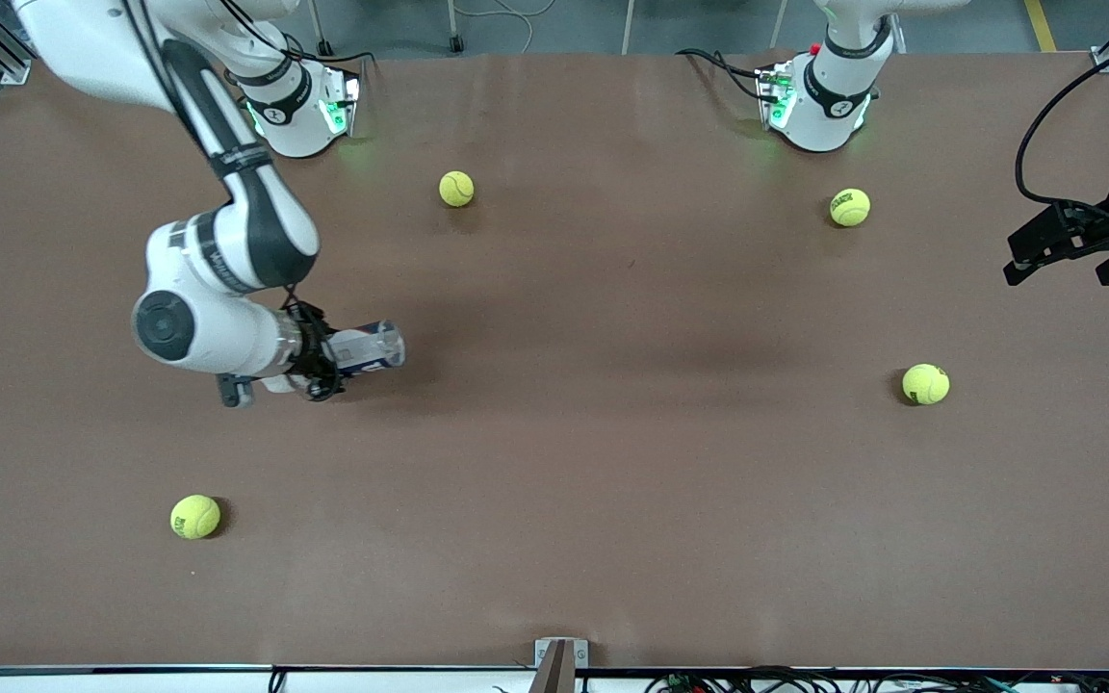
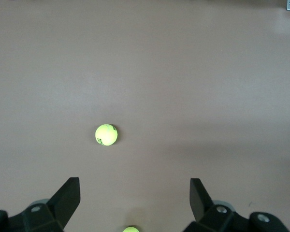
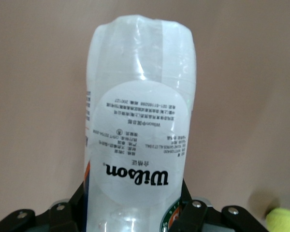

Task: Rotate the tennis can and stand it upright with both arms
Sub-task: 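Lift and carry the can with the right gripper toward table center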

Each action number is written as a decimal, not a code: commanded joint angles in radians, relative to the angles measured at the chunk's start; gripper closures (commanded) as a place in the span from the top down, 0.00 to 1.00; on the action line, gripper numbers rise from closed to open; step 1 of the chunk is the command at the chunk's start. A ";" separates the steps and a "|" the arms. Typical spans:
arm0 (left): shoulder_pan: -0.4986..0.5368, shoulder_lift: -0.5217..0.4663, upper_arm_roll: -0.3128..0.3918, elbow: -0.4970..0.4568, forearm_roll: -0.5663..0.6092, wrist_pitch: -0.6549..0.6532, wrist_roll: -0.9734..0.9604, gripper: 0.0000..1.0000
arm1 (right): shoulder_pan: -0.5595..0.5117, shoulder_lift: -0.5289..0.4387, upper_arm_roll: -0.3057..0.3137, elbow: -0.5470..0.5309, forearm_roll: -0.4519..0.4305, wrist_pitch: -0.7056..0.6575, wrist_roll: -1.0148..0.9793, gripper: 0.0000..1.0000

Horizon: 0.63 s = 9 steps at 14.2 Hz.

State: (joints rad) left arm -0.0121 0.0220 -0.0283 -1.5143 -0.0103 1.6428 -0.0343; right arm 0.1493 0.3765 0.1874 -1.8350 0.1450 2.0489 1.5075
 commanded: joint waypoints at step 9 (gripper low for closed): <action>0.007 -0.008 -0.004 0.003 0.004 -0.014 0.007 1.00 | 0.395 0.335 -0.014 0.517 -0.145 -0.006 0.522 0.72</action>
State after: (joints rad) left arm -0.0116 0.0220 -0.0274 -1.5144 -0.0103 1.6423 -0.0343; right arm 0.4893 0.6011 0.1850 -1.4684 0.0519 2.0577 1.9352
